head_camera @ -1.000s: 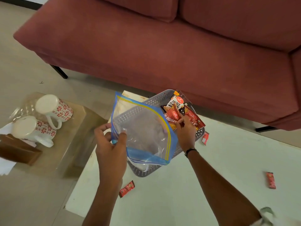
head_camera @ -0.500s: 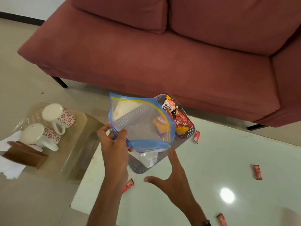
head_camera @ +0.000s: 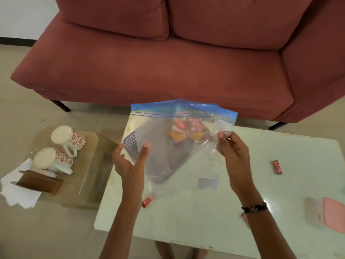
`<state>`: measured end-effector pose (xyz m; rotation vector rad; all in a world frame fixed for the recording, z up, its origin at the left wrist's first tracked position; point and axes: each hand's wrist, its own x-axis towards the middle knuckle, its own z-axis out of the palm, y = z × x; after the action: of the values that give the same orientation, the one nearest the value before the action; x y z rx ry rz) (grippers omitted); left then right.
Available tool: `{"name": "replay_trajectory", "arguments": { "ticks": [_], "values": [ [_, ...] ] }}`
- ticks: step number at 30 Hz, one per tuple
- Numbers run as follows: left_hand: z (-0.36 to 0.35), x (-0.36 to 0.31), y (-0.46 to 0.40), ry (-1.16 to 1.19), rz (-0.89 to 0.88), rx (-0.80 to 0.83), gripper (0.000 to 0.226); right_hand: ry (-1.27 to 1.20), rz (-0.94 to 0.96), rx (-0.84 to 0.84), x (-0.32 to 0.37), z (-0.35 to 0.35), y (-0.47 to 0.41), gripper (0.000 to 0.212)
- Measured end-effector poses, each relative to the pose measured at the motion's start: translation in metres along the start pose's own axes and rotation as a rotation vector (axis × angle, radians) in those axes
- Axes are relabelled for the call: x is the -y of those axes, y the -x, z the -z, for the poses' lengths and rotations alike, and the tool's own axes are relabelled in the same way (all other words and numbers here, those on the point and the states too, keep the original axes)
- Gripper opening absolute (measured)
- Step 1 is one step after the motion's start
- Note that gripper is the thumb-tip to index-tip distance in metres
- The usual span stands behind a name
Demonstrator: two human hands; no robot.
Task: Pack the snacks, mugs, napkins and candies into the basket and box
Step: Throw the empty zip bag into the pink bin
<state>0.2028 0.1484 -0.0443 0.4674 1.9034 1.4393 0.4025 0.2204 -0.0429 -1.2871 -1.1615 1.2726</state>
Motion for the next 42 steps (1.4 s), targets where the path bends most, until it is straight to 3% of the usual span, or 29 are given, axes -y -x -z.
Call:
{"name": "replay_trajectory", "arguments": {
  "ticks": [4, 7, 11, 13, 17, 19, 21, 23, 29, 33, 35, 38, 42],
  "values": [
    [-0.004, 0.033, 0.007, -0.039, 0.059, 0.292, 0.025, 0.023, -0.085, -0.053, -0.016, 0.020, 0.004, 0.022],
    [-0.011, 0.047, 0.009, -0.040, 0.049, 0.302, 0.011, 0.061, -0.114, -0.078, -0.021, 0.039, 0.005, 0.020],
    [-0.033, 0.046, 0.014, -0.029, 0.012, 0.292, 0.008, 0.107, -0.176, -0.114, -0.022, 0.082, -0.001, 0.022],
    [-0.050, 0.046, 0.021, -0.015, 0.027, 0.347, 0.004, 0.015, -0.292, -0.023, -0.023, 0.108, -0.001, 0.022],
    [-0.089, 0.055, 0.043, -0.022, 0.040, 0.392, 0.009, -0.118, -0.514, 0.302, -0.033, 0.158, 0.009, 0.089],
    [-0.110, 0.062, 0.057, -0.040, 0.051, 0.407, 0.012, -0.095, -0.520, 0.389, -0.045, 0.186, 0.013, 0.078],
    [-0.132, 0.069, 0.075, -0.052, 0.077, 0.442, 0.010, -0.073, -0.480, 0.374, -0.054, 0.219, 0.012, 0.050],
    [-0.157, 0.078, 0.096, -0.075, 0.096, 0.491, 0.011, -0.052, -0.417, 0.340, -0.061, 0.260, 0.006, 0.038],
    [-0.265, 0.106, 0.166, -0.035, 0.187, 0.643, 0.028, -0.082, -0.311, 0.318, -0.066, 0.405, 0.003, 0.028],
    [-0.349, 0.131, 0.214, 0.089, 0.305, 0.690, 0.031, 0.025, -0.076, 0.355, -0.060, 0.501, 0.017, 0.048],
    [-0.383, 0.133, 0.240, 0.146, 0.436, 0.748, 0.027, 0.138, -0.119, 0.261, -0.067, 0.547, 0.016, 0.023],
    [-0.424, 0.139, 0.273, 0.035, 0.559, 0.862, 0.027, 0.249, -0.160, 0.138, -0.077, 0.603, 0.014, 0.038],
    [-0.475, 0.148, 0.316, -0.169, 0.346, 1.025, 0.047, 0.288, -0.156, -0.146, -0.091, 0.666, 0.020, 0.040]
  ]
}}
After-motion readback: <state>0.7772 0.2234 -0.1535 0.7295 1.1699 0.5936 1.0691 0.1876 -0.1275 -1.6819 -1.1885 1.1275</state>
